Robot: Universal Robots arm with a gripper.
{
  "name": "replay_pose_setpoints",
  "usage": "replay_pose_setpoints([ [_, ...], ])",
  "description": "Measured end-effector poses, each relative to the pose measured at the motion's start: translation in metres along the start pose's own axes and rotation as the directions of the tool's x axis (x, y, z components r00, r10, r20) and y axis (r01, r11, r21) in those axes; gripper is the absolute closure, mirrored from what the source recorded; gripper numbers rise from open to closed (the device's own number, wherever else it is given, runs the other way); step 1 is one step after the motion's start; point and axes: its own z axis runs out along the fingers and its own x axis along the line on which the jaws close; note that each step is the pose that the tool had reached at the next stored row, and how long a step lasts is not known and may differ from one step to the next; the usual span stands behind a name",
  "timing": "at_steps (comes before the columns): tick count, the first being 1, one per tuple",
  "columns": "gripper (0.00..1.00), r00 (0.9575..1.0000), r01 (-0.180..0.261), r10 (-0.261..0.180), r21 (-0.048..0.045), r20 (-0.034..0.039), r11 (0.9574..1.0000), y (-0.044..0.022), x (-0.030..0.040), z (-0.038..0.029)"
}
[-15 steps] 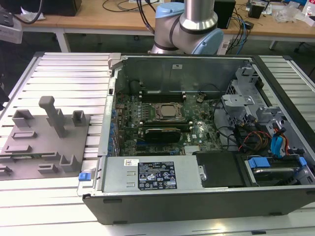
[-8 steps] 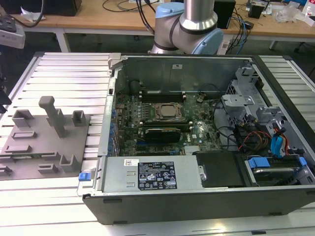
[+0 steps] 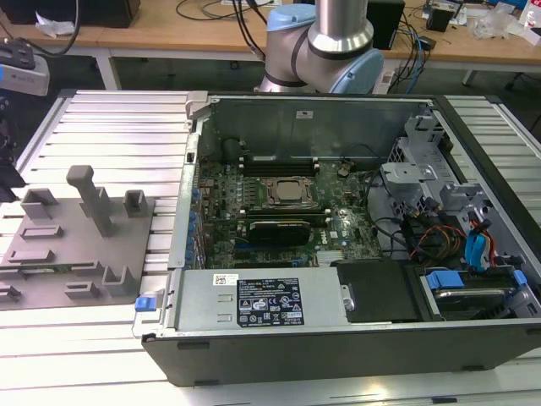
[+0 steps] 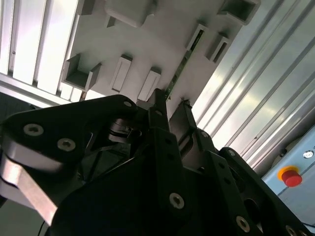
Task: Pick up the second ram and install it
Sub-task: 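Pick up the second ram and move it above second insertion slot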
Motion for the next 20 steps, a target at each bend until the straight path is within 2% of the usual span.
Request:
replay_pose_setpoints([
  [4,0.70,1.0000,0.000,0.000,-0.0001,-0.0001,1.0000,0.0000,0.0001,0.0044],
  [5,0.70,1.0000,0.000,0.000,0.0000,0.0000,1.0000,-0.0001,0.0002,0.0084],
  [6,0.70,1.0000,0.000,0.000,0.0000,0.0000,1.0000,-0.0001,0.0003,0.0164],
  [20,0.70,1.0000,0.000,0.000,0.0000,0.0000,1.0000,-0.0002,0.0005,0.0286],
])
